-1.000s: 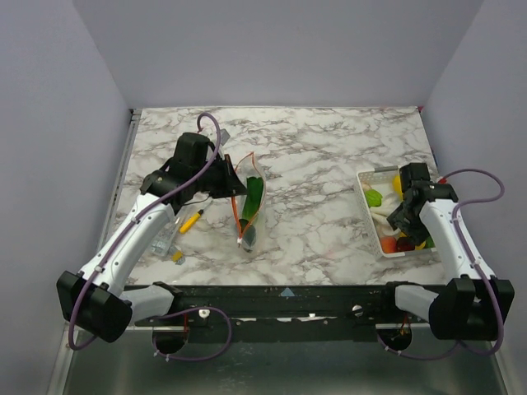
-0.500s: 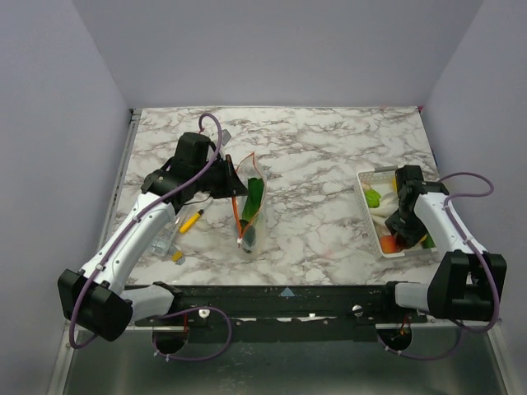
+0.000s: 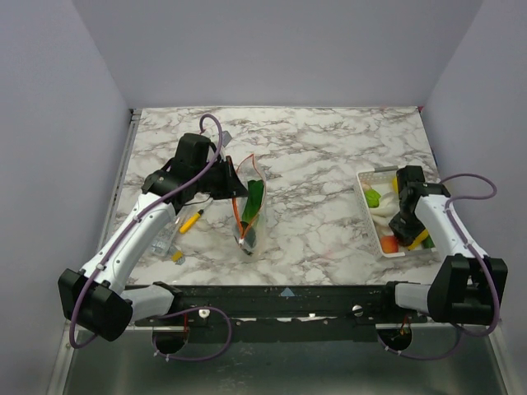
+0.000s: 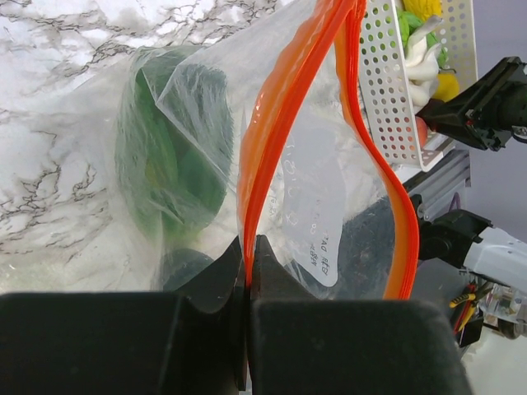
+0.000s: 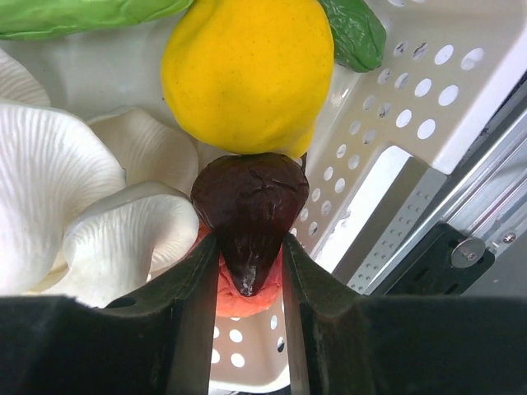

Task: Place the food in the zip-top bag and seal the zipper
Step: Pick up the fake vegetable from the bin.

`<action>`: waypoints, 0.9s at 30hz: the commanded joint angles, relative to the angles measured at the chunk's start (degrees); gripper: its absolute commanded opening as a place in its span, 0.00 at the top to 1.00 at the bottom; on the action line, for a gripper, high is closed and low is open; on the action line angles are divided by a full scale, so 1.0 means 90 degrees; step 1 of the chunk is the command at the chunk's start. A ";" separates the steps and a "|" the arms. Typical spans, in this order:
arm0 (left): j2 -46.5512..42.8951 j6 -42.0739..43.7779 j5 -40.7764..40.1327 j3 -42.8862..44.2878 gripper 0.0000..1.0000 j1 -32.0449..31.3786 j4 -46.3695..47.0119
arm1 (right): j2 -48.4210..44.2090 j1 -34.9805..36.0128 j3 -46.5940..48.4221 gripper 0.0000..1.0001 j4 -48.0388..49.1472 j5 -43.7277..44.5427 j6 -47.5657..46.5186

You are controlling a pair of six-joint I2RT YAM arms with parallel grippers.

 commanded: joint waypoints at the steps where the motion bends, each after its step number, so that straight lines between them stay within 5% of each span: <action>1: -0.0071 0.0086 0.0186 -0.0082 1.00 0.0028 0.0140 | -0.0383 -0.0027 0.0108 0.80 -0.0194 0.0190 0.0244; 7: -0.0104 0.0085 0.0222 -0.0132 1.00 0.0077 0.0203 | -0.1106 -0.0028 0.0655 0.98 -0.0296 0.0071 -0.0067; 13: -0.0235 0.0084 0.0132 -0.0279 1.00 0.0193 0.0362 | -0.1499 -0.0027 0.1323 1.00 -0.0351 -0.0334 -0.0679; 20: -0.0300 0.0142 0.0005 -0.0395 1.00 0.0264 0.0435 | -0.1963 -0.0014 0.1486 1.00 0.1328 -0.4184 -0.1548; 27: -0.0184 0.0163 -0.0020 -0.0350 1.00 0.0263 0.0412 | -0.2070 0.0669 0.1258 1.00 0.3398 -0.7278 -0.0469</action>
